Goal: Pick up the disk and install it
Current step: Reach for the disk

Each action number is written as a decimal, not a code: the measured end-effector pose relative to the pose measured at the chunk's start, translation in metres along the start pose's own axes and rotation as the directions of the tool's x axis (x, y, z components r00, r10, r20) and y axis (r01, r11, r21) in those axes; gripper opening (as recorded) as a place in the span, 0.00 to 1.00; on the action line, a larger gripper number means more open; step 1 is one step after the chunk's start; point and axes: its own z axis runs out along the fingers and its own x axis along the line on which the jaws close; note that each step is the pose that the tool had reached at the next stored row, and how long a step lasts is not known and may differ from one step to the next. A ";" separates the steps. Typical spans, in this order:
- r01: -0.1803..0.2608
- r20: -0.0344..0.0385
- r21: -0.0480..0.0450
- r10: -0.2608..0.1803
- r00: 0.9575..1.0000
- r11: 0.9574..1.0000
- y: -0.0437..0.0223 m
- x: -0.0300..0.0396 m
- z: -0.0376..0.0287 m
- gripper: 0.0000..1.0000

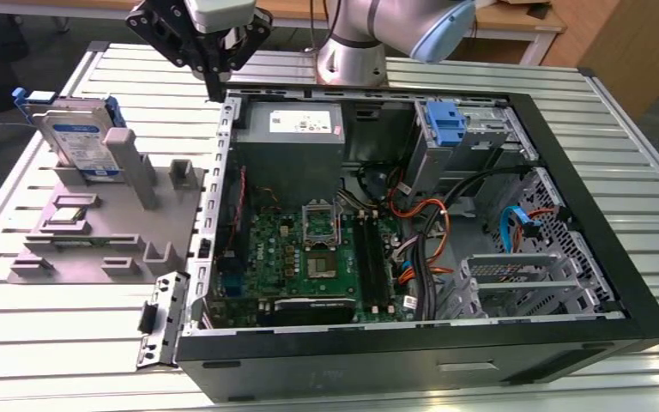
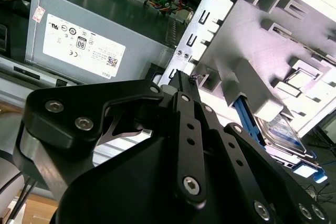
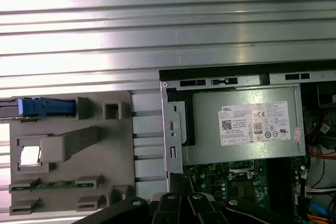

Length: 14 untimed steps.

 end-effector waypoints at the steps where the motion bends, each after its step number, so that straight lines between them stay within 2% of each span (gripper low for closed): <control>1: 0.000 0.000 0.000 0.000 1.000 1.000 0.0000 0.0000 0.0000 0.11; 14: 0.000 0.000 0.000 0.000 1.000 1.000 -0.0007 0.0090 0.0001 0.11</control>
